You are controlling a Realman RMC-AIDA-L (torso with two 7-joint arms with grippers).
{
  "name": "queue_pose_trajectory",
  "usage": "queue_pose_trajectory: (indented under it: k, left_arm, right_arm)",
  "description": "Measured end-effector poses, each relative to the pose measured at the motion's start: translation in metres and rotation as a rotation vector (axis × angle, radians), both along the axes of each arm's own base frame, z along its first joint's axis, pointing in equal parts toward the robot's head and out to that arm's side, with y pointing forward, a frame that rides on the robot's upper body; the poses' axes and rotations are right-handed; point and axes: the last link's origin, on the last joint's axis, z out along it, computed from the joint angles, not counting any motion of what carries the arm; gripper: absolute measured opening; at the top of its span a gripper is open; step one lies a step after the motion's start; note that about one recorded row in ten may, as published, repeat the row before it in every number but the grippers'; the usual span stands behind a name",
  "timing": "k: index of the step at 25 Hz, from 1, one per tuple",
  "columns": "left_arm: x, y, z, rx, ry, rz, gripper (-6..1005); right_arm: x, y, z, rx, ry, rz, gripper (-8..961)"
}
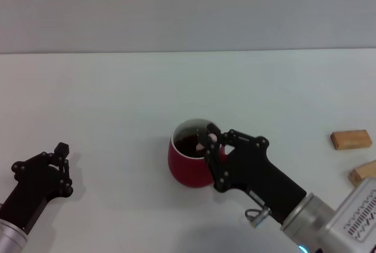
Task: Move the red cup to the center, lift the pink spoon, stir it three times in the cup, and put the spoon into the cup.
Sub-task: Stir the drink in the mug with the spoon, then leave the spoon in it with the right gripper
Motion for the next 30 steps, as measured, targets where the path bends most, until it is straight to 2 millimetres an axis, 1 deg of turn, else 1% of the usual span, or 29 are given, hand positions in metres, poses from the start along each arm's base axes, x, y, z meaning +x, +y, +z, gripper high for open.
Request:
queue_pose_trajectory:
  k: [3, 5, 8, 10, 14, 15, 21, 25, 30]
  left_arm:
    - [-0.001, -0.001, 0.0, 0.0, 0.0, 0.003, -2]
    - [-0.001, -0.002, 0.0, 0.001, 0.0, 0.003, -2]
    - [-0.001, -0.003, 0.001, 0.004, -0.002, 0.003, -2]
    - [-0.001, -0.003, 0.001, 0.004, -0.003, 0.003, -2]
    - [-0.001, -0.003, 0.001, 0.004, -0.003, 0.003, -2]
    - [-0.001, -0.003, 0.001, 0.004, -0.004, 0.003, -2]
    - [-0.001, -0.003, 0.0, 0.004, -0.004, 0.003, -2]
    - [0.0, -0.003, 0.0, 0.004, -0.008, 0.002, -2]
    - [0.0, -0.003, 0.0, 0.004, -0.009, 0.001, -2]
  right_arm:
    - [-0.001, 0.004, 0.001, 0.006, -0.004, 0.004, 22]
    - [-0.003, 0.012, 0.003, 0.019, -0.007, 0.013, 22]
    - [-0.004, 0.016, 0.005, 0.026, -0.011, 0.015, 22]
    - [-0.002, 0.021, 0.008, 0.04, -0.018, 0.011, 22]
    - [0.003, 0.025, 0.012, 0.061, -0.021, -0.006, 23]
    - [0.007, 0.025, 0.014, 0.069, -0.024, -0.016, 23]
    - [0.011, 0.017, 0.014, 0.066, -0.018, -0.032, 22]
    - [0.008, 0.009, 0.012, 0.054, 0.0, -0.028, 21]
    - [-0.001, 0.0, 0.006, 0.022, 0.011, 0.004, 22]
